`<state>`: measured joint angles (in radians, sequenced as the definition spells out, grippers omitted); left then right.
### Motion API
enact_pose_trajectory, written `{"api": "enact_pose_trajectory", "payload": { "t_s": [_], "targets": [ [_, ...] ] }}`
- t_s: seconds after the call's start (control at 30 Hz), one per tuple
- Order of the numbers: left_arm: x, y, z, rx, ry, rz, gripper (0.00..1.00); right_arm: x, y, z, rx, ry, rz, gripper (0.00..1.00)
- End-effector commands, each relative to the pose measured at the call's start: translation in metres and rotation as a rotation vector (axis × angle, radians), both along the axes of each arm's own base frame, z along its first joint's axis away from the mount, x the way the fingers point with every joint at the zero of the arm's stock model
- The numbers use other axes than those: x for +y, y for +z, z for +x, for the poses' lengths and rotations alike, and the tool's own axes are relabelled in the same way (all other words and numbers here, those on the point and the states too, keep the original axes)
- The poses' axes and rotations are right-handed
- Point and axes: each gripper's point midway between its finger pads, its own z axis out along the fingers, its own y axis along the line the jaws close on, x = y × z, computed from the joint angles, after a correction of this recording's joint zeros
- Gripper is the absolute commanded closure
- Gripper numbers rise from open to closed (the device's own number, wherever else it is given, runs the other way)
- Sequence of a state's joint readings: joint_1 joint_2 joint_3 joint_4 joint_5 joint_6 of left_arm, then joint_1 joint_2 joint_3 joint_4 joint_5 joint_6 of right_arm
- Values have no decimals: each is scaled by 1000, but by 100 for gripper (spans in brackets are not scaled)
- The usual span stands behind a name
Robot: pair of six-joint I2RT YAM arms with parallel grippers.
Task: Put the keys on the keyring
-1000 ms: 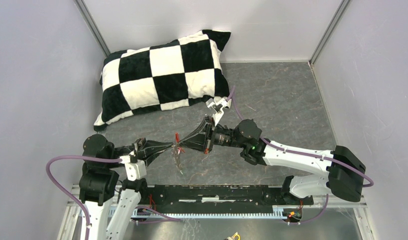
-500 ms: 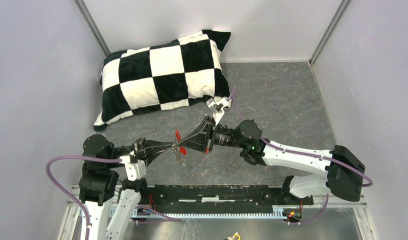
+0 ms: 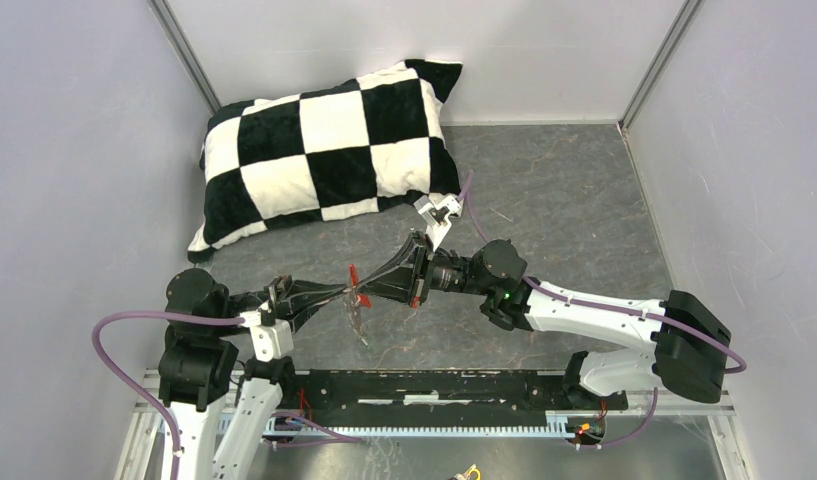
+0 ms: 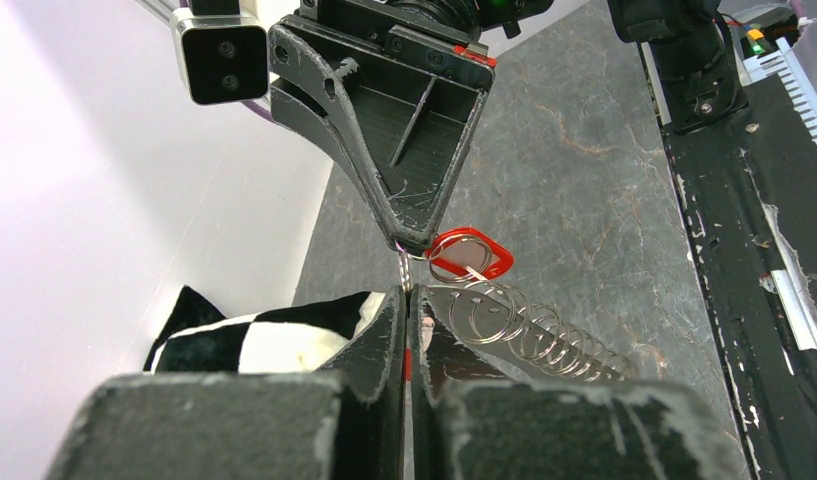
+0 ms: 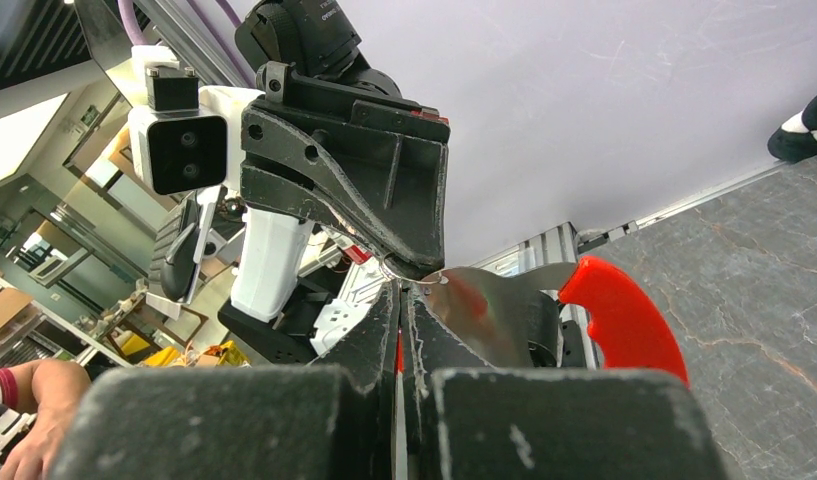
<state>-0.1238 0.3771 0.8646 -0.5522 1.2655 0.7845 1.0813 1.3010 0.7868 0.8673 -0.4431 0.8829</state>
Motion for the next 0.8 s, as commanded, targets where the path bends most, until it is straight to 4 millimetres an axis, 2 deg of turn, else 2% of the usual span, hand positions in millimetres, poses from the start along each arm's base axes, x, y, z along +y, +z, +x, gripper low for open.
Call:
{"api": "enact_pose_trajectory", "payload": {
  "t_s": [0.0,0.37,0.77],
  "targets": [
    [-1,3,-5,-29,-21,1,98,-4,22,1,-33,-12,77,100],
    [0,-1,-3,-14,-6,5,98,-2,27,-1,-45,-9,86,100],
    [4,-8,9,24,52,8,98,1,29,-2,-65,-28,74,100]
  ]
}}
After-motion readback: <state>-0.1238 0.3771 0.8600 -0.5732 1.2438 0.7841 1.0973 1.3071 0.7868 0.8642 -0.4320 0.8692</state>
